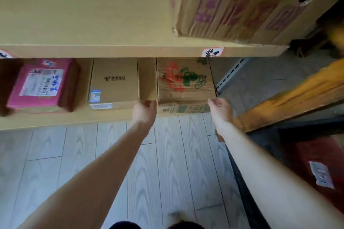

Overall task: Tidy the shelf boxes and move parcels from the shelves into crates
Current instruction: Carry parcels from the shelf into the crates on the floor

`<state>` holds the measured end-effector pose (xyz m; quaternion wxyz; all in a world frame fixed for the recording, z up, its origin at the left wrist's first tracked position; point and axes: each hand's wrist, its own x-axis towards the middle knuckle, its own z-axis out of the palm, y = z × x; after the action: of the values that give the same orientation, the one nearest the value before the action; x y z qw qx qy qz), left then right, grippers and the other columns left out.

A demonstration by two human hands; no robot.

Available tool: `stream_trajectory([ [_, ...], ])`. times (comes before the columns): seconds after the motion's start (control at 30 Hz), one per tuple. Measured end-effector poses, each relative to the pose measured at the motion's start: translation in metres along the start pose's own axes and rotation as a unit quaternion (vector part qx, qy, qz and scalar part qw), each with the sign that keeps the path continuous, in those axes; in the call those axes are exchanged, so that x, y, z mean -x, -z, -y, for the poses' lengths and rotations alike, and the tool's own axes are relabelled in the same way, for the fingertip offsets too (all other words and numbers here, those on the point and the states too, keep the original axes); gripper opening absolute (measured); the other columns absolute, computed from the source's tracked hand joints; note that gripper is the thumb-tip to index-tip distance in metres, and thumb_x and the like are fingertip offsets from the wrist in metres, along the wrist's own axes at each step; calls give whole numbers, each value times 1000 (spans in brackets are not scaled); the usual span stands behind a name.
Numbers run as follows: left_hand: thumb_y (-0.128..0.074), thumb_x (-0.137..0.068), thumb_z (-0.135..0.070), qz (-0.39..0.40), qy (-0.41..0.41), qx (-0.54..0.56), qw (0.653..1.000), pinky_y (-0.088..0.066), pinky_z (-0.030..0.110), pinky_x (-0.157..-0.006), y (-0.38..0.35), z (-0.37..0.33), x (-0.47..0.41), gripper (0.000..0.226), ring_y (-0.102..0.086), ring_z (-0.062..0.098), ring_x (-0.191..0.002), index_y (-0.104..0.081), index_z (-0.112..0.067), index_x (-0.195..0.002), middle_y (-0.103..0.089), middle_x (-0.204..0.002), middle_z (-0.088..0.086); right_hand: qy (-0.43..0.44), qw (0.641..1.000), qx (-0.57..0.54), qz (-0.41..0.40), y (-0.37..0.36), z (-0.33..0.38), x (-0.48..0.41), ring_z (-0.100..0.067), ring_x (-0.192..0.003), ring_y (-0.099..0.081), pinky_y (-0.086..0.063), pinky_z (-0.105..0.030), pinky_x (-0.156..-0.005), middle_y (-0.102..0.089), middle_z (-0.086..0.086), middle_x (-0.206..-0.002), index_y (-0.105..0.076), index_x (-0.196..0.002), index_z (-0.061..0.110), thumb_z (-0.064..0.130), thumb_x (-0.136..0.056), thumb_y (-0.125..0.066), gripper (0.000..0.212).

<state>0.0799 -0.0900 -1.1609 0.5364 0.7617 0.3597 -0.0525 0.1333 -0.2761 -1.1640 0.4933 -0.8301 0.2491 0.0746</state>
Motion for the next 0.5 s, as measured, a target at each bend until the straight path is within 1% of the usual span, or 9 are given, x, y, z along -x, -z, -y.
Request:
stream_trajectory([
  [0.03, -47, -92, -24, -3, -13, -10, 1000, -36, 28, -60, -10, 8, -14, 26, -49, 24, -71, -56, -12, -71, -52, -69, 7, -12, 1000, -28, -8, -8, -9, -12, -27, -98, -55, -39, -29, -77, -59, -10, -110, -54, -115, 5, 30, -88, -57, 37],
  [0.1, -47, -92, -36, 0, -42, -3, 999, -39, 29, -66, -26, 22, -37, 33, -53, 26, -76, -62, -7, -87, -58, -77, 9, -23, 995, -94, -21, -22, -27, -33, -24, -95, -51, -39, -30, -77, -55, -7, -109, -50, -120, 11, 36, -88, -58, 41],
  [0.17, -48, -90, -46, 15, -69, 42, 997, -42, 29, -70, -39, 36, -52, 39, -57, 24, -76, -62, -10, -84, -62, -78, 7, 3, 987, -153, -43, -34, -42, -45, -21, -99, -53, -44, -31, -83, -57, -9, -117, -49, -121, 14, 31, -87, -59, 39],
  [0.23, -51, -86, -52, -1, -84, 124, 989, -45, 26, -71, -44, 45, -54, 41, -59, 14, -76, -64, -12, -84, -64, -78, -2, 35, 980, -187, -67, -42, -54, -49, -17, -100, -53, -45, -31, -90, -57, -9, -122, -49, -121, 16, 24, -87, -61, 37],
  [0.3, -54, -87, -46, -34, -122, 229, 965, -44, 22, -67, -43, 48, -47, 30, -55, 8, -70, -64, -19, -76, -60, -70, -9, 17, 970, -234, -65, -45, -64, -48, -19, -102, -55, -49, -34, -86, -57, -6, -123, -49, -114, 25, 23, -87, -60, 29],
  [0.37, -56, -89, -36, -58, -185, 294, 936, -46, 22, -71, -38, 44, -35, 20, -56, 6, -74, -64, -27, -74, -61, -72, -7, -36, 956, -290, -7, -43, -72, -46, -23, -99, -60, -51, -31, -72, -58, -7, -118, -49, -111, 27, 27, -88, -58, 24],
  [0.43, -58, -87, -30, -69, -259, 303, 914, -47, 23, -91, -32, 35, -19, 12, -57, 9, -108, -69, -31, -88, -66, -103, -1, -92, 949, -286, 98, -40, -77, -39, -24, -90, -62, -50, -29, -67, -61, -14, -113, -48, -117, 19, 29, -92, -51, 27],
  [0.47, -58, -85, -29, -80, -299, 286, 907, -42, 17, -97, -30, 31, -11, 15, -48, 6, -121, -69, -34, -95, -60, -118, 1, -109, 951, -249, 148, -41, -78, -34, -23, -86, -61, -49, -28, -65, -61, -18, -114, -49, -116, 13, 29, -94, -47, 27],
  [0.5, -58, -84, -28, -87, -341, 261, 899, -39, 13, -100, -31, 27, -2, 21, -42, 1, -125, -67, -33, -102, -54, -126, 0, -115, 957, -200, 174, -41, -77, -28, -22, -83, -58, -47, -25, -63, -59, -21, -118, -53, -111, 10, 28, -95, -44, 25],
])
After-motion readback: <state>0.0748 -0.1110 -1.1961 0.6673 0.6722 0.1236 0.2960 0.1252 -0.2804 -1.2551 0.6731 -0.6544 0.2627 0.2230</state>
